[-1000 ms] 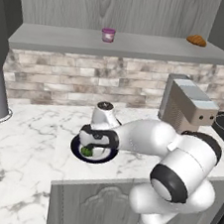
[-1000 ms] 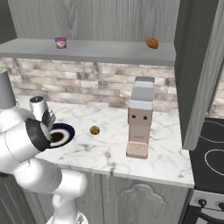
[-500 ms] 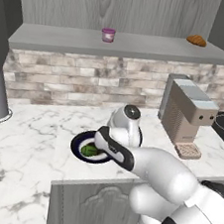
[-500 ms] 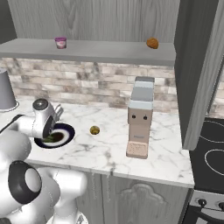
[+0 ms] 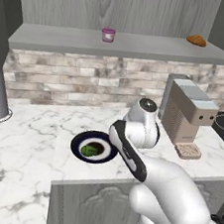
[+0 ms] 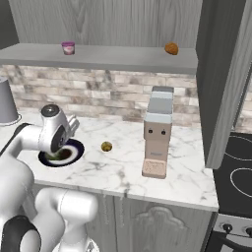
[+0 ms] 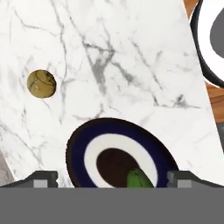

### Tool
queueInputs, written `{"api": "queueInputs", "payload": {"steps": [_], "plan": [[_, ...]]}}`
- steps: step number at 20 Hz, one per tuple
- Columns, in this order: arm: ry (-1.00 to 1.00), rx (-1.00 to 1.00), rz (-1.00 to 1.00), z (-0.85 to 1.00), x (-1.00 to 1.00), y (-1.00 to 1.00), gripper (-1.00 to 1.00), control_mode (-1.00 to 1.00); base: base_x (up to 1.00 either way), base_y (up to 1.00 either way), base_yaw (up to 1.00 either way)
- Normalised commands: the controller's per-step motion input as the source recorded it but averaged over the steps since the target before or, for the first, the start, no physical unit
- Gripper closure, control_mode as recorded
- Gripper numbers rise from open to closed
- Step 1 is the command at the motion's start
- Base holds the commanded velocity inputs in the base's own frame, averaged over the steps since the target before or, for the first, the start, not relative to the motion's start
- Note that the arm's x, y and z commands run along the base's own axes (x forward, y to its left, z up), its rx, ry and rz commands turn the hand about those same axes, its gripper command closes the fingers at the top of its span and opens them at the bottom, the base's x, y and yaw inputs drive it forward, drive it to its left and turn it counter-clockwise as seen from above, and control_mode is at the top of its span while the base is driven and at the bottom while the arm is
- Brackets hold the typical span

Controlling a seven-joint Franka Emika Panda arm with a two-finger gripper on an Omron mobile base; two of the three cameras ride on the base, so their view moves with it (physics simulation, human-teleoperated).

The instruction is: Pick the avocado and bread from the counter and place them on the plate. Then pick the jam from the cabinet and place it next to the plate. Lastly close the cabinet door.

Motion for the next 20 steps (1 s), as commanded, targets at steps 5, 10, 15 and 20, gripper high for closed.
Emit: {"api": "queueInputs", "payload": {"steps": [5, 10, 15, 20], "plan": [[0.09, -0.10, 0.03, 0.25, -0.21, -0.54, -1.00, -1.00, 0.00, 0.00, 0.00], [0.00, -0.09, 0.28, 0.01, -0.05, -0.63, -1.00, -1.00, 0.00, 0.00, 0.00], [0.00, -0.01, 0.54, -0.07, 0.00, -0.70, -1.00, -1.00, 0.00, 0.00, 0.00], [0.00, -0.11, 0.61, -0.10, 0.00, -0.33, -1.00, -1.00, 0.00, 0.00, 0.00]]}}
